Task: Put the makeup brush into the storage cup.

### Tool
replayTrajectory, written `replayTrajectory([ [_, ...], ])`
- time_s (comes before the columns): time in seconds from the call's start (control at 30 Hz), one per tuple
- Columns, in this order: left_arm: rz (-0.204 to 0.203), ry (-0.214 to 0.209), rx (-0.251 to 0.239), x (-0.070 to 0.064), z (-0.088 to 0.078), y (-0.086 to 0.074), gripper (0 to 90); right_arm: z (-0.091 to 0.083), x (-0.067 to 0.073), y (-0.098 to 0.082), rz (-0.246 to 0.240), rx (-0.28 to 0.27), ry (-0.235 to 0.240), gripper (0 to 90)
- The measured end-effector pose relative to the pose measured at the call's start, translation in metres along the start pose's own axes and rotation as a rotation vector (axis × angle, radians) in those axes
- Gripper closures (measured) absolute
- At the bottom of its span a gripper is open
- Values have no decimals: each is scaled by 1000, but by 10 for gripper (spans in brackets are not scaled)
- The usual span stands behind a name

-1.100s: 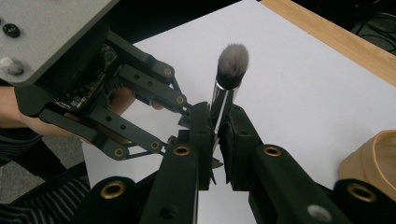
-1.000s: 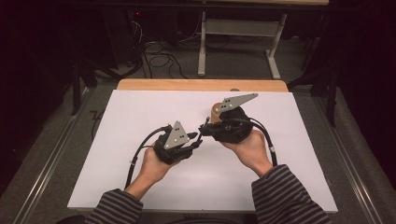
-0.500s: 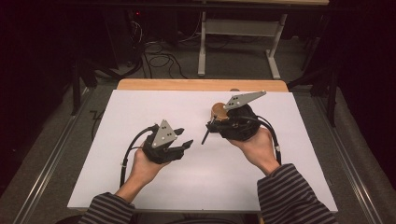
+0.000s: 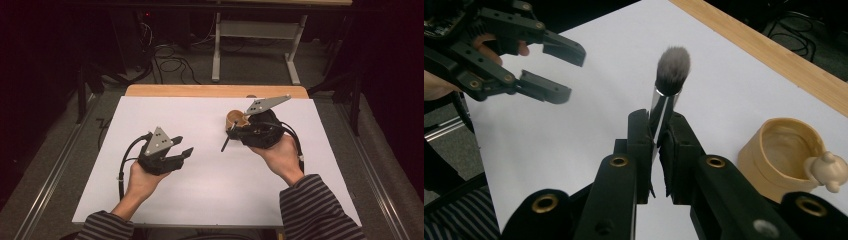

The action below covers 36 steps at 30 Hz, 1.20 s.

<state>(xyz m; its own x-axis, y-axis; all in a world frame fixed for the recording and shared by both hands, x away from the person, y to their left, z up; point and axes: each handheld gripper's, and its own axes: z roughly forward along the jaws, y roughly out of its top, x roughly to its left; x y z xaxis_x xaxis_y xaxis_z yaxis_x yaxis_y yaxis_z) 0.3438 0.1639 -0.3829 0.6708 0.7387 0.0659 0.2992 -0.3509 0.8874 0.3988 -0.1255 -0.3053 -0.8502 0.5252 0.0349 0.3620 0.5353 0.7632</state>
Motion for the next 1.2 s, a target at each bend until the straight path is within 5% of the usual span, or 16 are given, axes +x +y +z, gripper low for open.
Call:
replayTrajectory([
  [0.67,-73,61,0,16,-39,-35,501,-13,-16,5,15,-7,-54,854],
  [1.2,-124,72,27,20,-48,-64,455,-14,-33,9,39,-17,-108,854],
])
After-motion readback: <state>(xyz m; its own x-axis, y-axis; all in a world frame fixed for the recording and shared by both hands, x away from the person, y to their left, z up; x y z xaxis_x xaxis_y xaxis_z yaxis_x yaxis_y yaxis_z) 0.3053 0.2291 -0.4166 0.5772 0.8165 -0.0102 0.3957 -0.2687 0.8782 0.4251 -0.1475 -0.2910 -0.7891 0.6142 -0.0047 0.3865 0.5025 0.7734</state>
